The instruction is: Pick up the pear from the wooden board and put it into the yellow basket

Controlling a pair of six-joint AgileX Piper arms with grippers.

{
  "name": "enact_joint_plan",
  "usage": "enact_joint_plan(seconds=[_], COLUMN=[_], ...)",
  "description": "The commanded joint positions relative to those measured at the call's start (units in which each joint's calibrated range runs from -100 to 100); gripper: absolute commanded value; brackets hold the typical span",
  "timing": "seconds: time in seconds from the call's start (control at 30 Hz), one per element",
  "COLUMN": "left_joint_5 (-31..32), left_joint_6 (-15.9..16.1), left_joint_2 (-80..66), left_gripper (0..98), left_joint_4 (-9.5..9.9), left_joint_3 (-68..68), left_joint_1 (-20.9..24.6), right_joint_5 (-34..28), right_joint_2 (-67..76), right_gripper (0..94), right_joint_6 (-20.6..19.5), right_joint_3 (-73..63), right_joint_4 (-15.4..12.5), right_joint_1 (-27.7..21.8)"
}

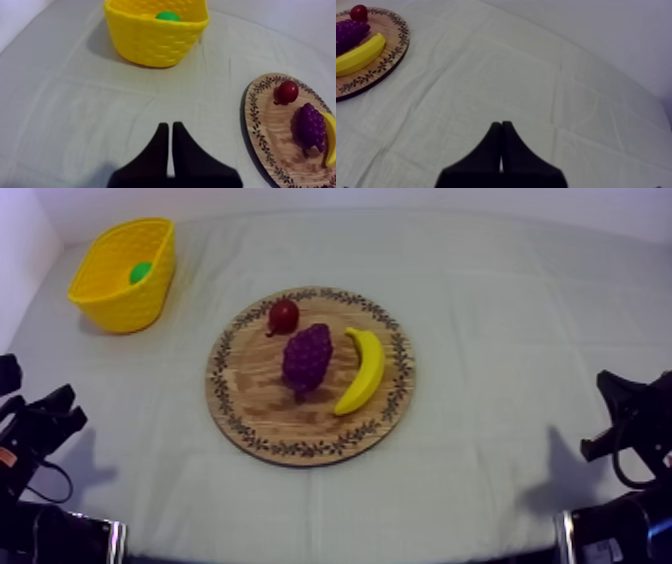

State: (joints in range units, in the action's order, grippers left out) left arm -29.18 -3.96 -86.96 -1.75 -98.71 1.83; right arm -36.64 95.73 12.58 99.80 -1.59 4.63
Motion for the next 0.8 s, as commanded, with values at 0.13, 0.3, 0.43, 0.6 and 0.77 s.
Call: enact_joint_plan(seconds=[0.13, 0.3, 0.43, 0.6, 0.77], left_joint_5=[-4.0, -6.9, -7.6, -7.3, -7.1], left_joint_6=[-0.9, -1.3, -1.5, -3.2, -5.4], left_joint_2=[-6.1, -10.5, -12.2, -12.7, -12.8], left_gripper=[0.1, 0.1, 0.1, 0.1, 0.1], left_joint_4=[3.02, 3.45, 3.51, 3.53, 3.53], left_joint_3=[0.1, 0.7, 0.5, 0.1, 0.0], left_joint_1=[-0.5, -0.8, -0.8, -0.8, -0.8], right_joint_5=[0.0, 0.0, 0.0, 0.0, 0.0], right_joint_2=[0.0, 0.0, 0.0, 0.0, 0.0], right_gripper=[0.2, 0.2, 0.2, 0.2, 0.2], right_joint_6=[0.0, 0.0, 0.0, 0.0, 0.0], right_joint_3=[0.0, 0.0, 0.0, 0.0, 0.0], right_joint_4=[0.0, 0.0, 0.0, 0.0, 0.0], right_joint_1=[0.0, 0.0, 0.0, 0.0, 0.0])
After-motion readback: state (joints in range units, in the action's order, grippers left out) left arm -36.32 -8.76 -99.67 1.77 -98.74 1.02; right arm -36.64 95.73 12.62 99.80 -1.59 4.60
